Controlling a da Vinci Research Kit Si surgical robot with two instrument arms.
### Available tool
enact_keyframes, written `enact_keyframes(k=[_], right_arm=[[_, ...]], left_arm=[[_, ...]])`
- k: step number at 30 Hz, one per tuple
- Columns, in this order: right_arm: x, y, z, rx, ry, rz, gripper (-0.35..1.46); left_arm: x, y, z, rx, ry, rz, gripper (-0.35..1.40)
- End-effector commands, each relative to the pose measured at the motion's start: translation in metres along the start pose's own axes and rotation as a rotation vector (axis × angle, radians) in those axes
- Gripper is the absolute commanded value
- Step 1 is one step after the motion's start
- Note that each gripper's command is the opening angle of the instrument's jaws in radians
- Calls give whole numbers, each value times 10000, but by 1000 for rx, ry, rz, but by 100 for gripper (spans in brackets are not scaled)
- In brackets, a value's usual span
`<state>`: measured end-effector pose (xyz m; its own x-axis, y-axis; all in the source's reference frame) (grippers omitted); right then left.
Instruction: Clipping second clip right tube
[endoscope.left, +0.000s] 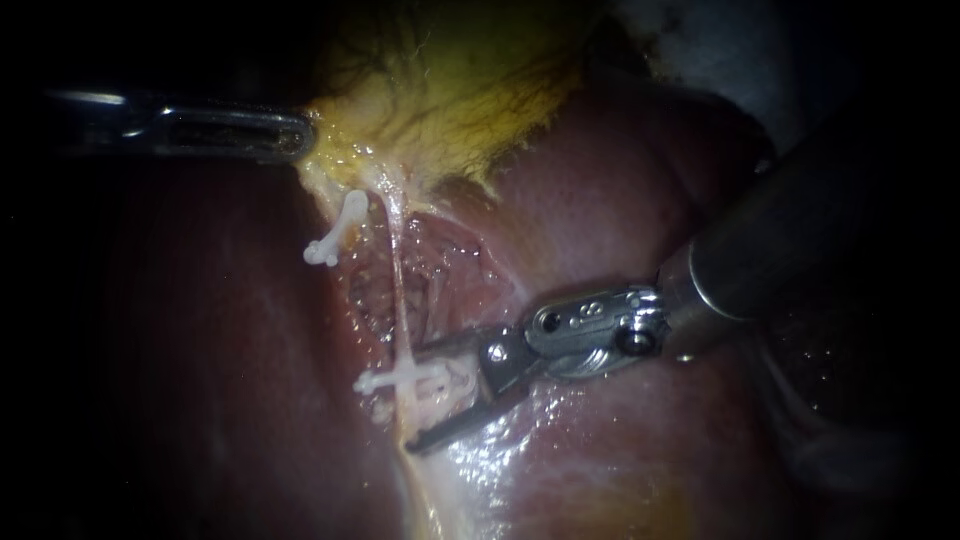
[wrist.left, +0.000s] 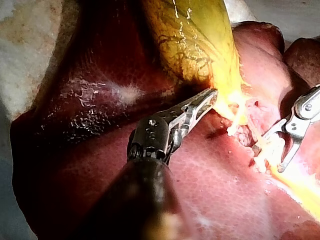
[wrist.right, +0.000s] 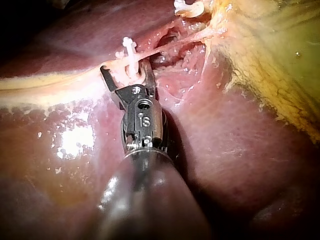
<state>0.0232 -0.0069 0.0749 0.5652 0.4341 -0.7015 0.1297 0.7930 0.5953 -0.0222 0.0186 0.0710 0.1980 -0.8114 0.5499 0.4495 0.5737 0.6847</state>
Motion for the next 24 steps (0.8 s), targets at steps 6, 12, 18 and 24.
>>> enact_keyframes(k=[6,12,18,24], right_arm=[[11,6,-27,24,52,73,57],[20,22,-48,67,134,203,58],[14,36,-47,164,242,348,58],[16,37,-38,279,326,418,58]], left_arm=[[0,0,0,0,0,0,-35],[0,0,-1,1,0,0,-35],[0,-1,-1,0,0,0,-35],[0,-1,-1,0,0,0,-35]])
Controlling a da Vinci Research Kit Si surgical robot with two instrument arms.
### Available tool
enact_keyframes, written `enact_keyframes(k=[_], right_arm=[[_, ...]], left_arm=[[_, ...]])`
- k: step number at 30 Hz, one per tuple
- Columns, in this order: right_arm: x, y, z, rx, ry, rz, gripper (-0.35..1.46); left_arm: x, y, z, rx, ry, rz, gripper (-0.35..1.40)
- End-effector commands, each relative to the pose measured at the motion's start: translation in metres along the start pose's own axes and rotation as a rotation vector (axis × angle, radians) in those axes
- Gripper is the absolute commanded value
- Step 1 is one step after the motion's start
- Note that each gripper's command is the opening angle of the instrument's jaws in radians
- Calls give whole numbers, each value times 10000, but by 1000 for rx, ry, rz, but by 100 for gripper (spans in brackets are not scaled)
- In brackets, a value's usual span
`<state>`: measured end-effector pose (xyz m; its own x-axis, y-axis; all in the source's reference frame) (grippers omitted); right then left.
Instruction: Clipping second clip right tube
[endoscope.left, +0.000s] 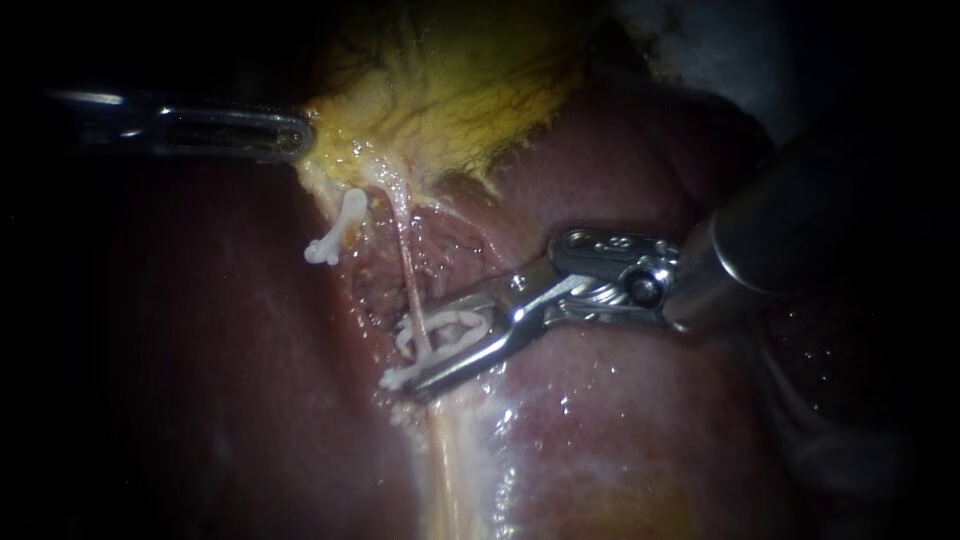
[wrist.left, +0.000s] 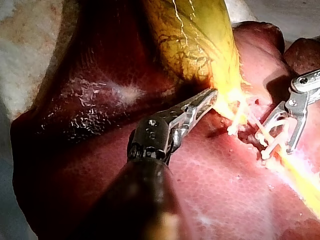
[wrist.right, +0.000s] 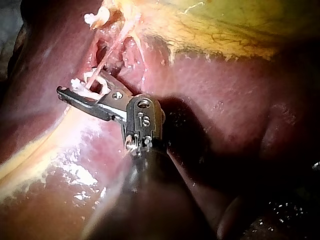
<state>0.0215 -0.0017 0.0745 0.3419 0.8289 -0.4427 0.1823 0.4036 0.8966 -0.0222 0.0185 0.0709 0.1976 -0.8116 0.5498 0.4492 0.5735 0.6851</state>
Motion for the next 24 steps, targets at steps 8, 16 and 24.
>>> enact_keyframes(k=[8,16,24], right_arm=[[-6,-6,16,123,132,102,57],[-7,-9,22,101,199,163,53],[-4,-5,20,91,202,201,39]], left_arm=[[0,0,0,0,0,0,-35],[0,0,0,0,0,0,-35],[0,0,0,0,0,0,-35]])
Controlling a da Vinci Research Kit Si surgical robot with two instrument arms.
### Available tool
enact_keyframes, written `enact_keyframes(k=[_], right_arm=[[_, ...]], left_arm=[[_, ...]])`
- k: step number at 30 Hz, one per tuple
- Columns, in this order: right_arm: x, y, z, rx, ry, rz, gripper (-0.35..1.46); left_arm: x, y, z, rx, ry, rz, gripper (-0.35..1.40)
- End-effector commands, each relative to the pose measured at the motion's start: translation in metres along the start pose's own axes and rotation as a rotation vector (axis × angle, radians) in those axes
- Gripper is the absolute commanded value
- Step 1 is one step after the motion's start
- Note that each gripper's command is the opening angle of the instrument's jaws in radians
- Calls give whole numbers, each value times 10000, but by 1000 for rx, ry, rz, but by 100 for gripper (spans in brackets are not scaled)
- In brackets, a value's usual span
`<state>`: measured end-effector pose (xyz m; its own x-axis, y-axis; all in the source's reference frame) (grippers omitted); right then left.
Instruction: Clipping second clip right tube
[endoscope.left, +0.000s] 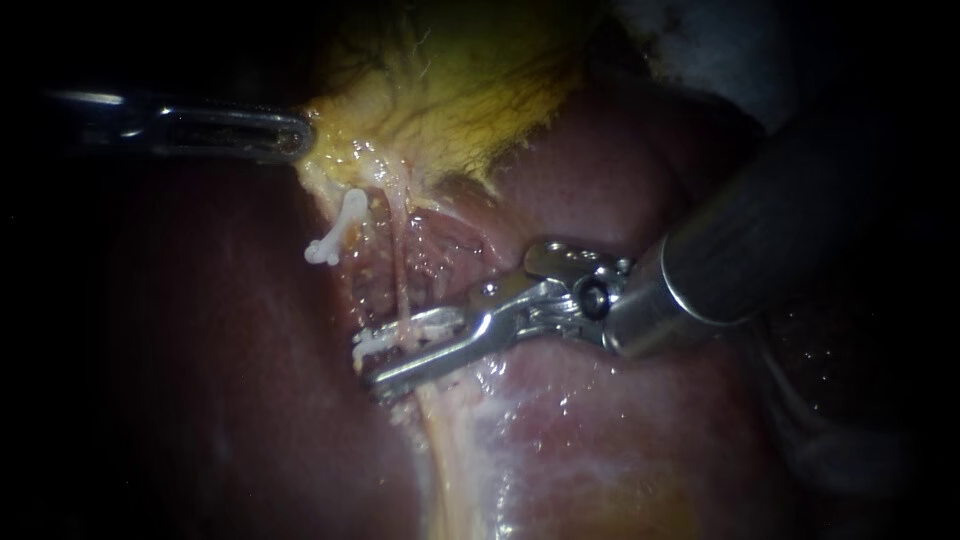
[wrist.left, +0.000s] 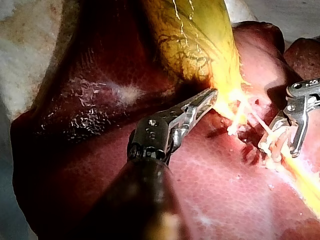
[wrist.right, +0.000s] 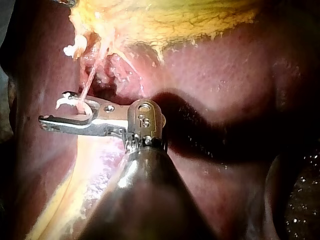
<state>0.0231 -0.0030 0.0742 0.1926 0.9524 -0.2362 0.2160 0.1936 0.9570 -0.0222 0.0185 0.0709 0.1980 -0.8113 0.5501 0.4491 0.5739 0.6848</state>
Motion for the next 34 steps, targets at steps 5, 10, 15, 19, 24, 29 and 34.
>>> enact_keyframes(k=[5,10,15,19,24,29,34], right_arm=[[2,1,-1,-9,4,30,26],[4,1,-1,-12,8,31,2],[6,0,-2,-15,7,44,-35],[7,0,-3,-19,3,80,-35],[6,-1,-4,-14,-5,79,-35],[7,0,-4,-15,-4,79,-35],[6,-1,-5,-15,-5,79,-35]], left_arm=[[0,0,0,0,0,0,-35],[0,0,0,0,0,0,-35],[0,0,0,0,0,0,-35],[0,0,0,0,0,0,-35],[0,0,0,0,0,0,-35],[0,0,0,0,0,0,-35],[0,0,0,0,0,0,-35]])
